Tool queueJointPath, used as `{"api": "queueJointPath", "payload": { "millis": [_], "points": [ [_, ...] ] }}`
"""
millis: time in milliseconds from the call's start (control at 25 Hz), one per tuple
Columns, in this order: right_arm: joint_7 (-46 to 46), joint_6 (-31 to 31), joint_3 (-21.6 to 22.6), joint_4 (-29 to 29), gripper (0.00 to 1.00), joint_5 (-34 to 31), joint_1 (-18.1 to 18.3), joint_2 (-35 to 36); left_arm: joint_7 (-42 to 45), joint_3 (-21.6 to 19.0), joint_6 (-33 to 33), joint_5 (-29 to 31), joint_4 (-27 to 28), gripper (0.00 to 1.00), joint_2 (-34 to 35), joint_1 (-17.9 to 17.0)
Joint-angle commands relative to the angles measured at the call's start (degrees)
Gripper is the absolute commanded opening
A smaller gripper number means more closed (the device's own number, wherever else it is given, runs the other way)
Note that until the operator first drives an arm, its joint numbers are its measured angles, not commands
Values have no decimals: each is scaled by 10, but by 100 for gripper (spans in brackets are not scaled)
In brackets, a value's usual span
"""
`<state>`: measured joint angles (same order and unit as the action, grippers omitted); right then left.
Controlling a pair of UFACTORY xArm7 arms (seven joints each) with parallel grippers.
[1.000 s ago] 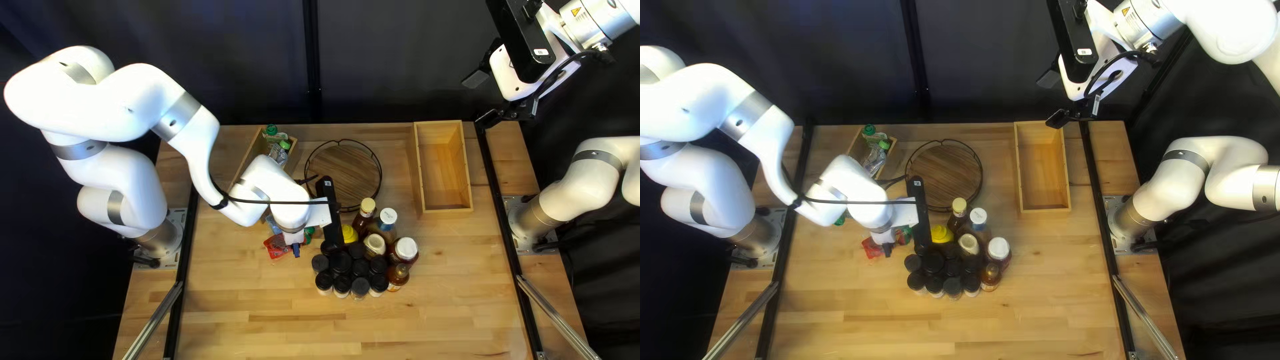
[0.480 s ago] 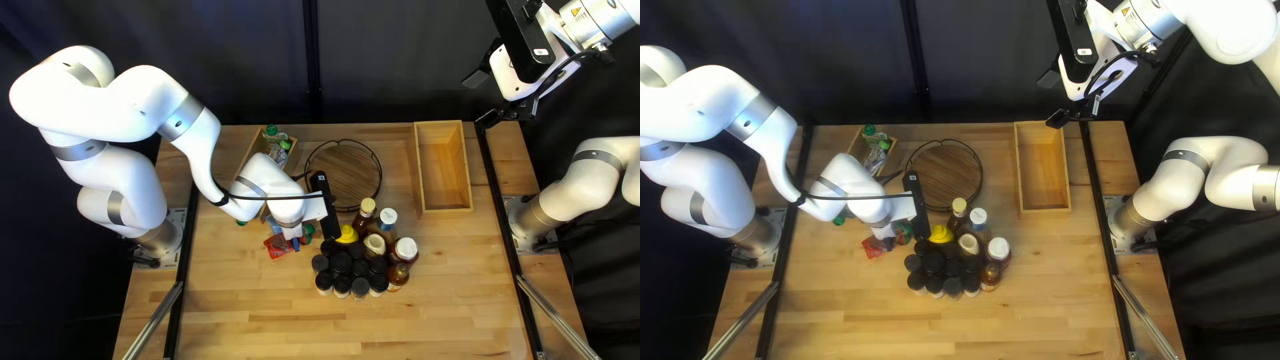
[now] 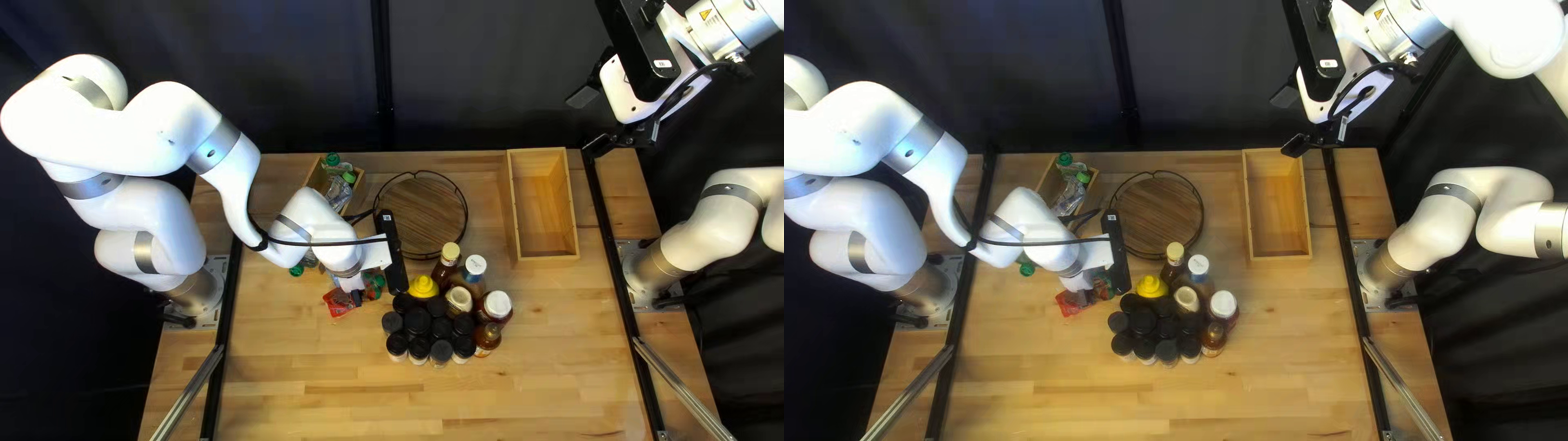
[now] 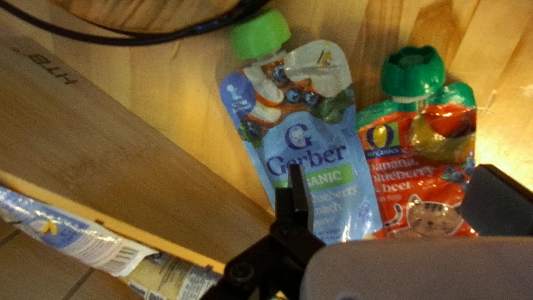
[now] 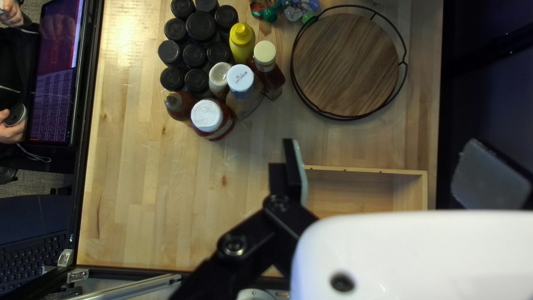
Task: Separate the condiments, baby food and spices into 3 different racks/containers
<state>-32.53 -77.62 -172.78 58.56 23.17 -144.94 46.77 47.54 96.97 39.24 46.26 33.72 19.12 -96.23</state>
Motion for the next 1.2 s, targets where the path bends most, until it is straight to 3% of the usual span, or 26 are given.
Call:
{"api": "queueJointPath", "payload": {
  "millis": [40,80,160,240,280,320,560,600,720,800,920,1080,1120,1160,1200],
  "points": [
    [0,0,0,0,100,0,0,0,2,0,-5,4,-6,100,-3,5],
    [0,0,0,0,100,0,0,0,2,-1,-6,4,-8,100,-3,6],
    [0,0,0,0,100,0,0,0,2,-3,-8,5,-11,89,-4,10],
    [0,0,0,0,100,0,0,0,3,-3,-9,6,-12,47,-5,11],
    [0,0,0,0,100,0,0,0,3,-3,-10,7,-13,18,-5,11],
    [0,0,0,0,100,0,0,0,4,2,-12,9,-14,9,-5,8],
    [0,0,0,0,100,0,0,0,8,11,-17,14,-18,4,-6,2],
    [0,0,0,0,100,0,0,0,7,-2,-15,10,-20,3,-8,14],
    [0,0,0,0,100,0,0,0,2,-110,26,-7,-15,0,2,97],
    [0,0,0,0,100,0,0,0,7,-164,66,-8,-5,0,22,129],
    [0,0,0,0,100,0,0,0,9,-212,115,-19,15,0,41,147],
    [0,0,0,0,100,0,0,0,8,-226,142,-29,32,0,40,143],
    [0,0,0,0,100,0,0,0,8,-220,137,-28,29,9,36,140],
    [0,0,0,0,100,0,0,0,8,-213,131,-27,27,71,33,137],
    [0,0,0,0,100,0,0,0,8,-208,126,-25,24,100,31,135]
  ]
}}
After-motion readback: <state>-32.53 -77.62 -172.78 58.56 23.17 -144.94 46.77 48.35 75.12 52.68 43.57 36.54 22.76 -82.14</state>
